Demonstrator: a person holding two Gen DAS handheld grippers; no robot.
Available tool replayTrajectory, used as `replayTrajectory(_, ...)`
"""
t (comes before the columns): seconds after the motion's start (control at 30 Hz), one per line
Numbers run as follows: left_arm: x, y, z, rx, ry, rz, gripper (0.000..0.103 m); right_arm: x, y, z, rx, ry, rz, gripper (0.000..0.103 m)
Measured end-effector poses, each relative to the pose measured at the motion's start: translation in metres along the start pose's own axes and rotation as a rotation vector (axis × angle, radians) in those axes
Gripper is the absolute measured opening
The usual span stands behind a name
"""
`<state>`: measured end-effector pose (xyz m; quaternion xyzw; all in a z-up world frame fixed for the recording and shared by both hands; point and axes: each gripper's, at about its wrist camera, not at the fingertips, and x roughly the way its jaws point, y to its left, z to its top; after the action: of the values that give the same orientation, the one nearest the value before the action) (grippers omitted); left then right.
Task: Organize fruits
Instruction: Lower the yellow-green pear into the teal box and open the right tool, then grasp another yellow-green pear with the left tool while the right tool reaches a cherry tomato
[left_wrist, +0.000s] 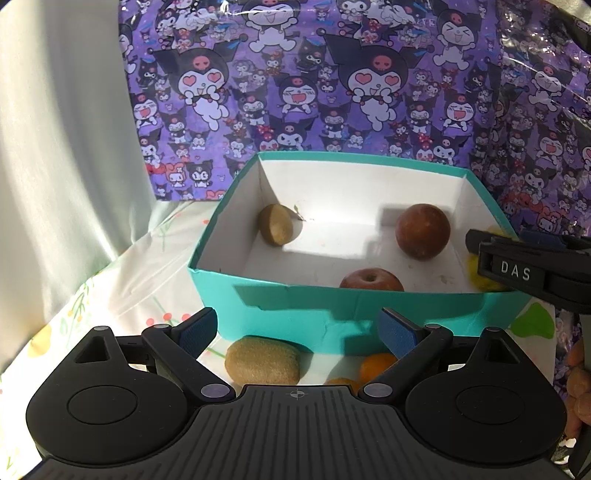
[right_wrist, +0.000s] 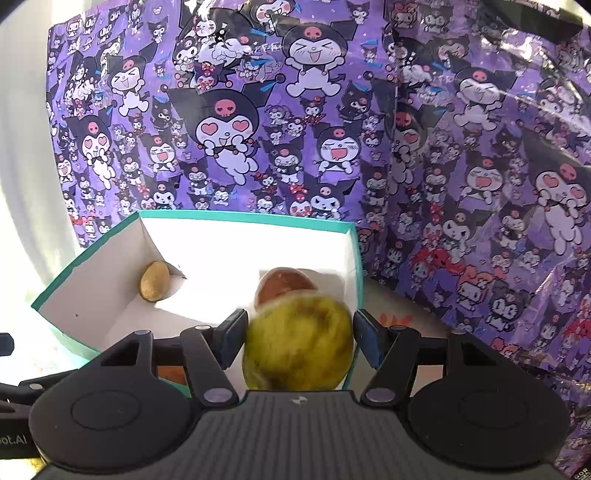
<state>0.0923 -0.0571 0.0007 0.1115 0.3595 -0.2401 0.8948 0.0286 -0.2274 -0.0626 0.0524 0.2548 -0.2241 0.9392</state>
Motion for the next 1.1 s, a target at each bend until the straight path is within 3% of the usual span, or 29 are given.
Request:
replayTrajectory(0.23, 0.000, -0.003, -0.003, 0.013, 0.010, -0.005, 0.097, -0.013, 0.000, 0.001, -0.006, -0.034, 0.018, 0.064)
replayTrajectory(0.3, -0.001, -0.003, -0.005, 0.019, 0.011, -0.003, 0.097, -0.024, 0.000, 0.001, -0.009, -0.059, 0.029, 0.074)
replayTrajectory(0.33, -0.002, -0.003, -0.006, 0.020, 0.011, -0.006, 0.097, -0.030, -0.001, 0.000, -0.009, -0.076, 0.035, 0.084)
replayTrajectory(0.53, -0.010, -0.012, -0.027, 0.051, 0.027, -0.019, 0.097, -0.070, -0.006, -0.015, -0.026, -0.144, 0.100, 0.102)
replayTrajectory(0.63, -0.018, -0.021, -0.043, 0.089, 0.019, -0.036, 0.097, -0.084, -0.016, -0.026, 0.000, -0.150, 0.130, 0.103)
replayTrajectory(0.87, -0.036, -0.018, -0.072, 0.171, -0.040, -0.094, 0.097, -0.098, -0.017, -0.054, 0.023, -0.070, 0.168, 0.103)
replayTrajectory(0.97, -0.039, -0.007, -0.086, 0.211, -0.059, -0.101, 0.097, -0.102, -0.010, -0.065, 0.017, -0.040, 0.171, 0.103)
replayTrajectory(1.1, -0.036, 0.019, -0.095, 0.176, -0.075, -0.125, 0.097, -0.104, -0.001, -0.075, 0.006, -0.009, 0.156, 0.103)
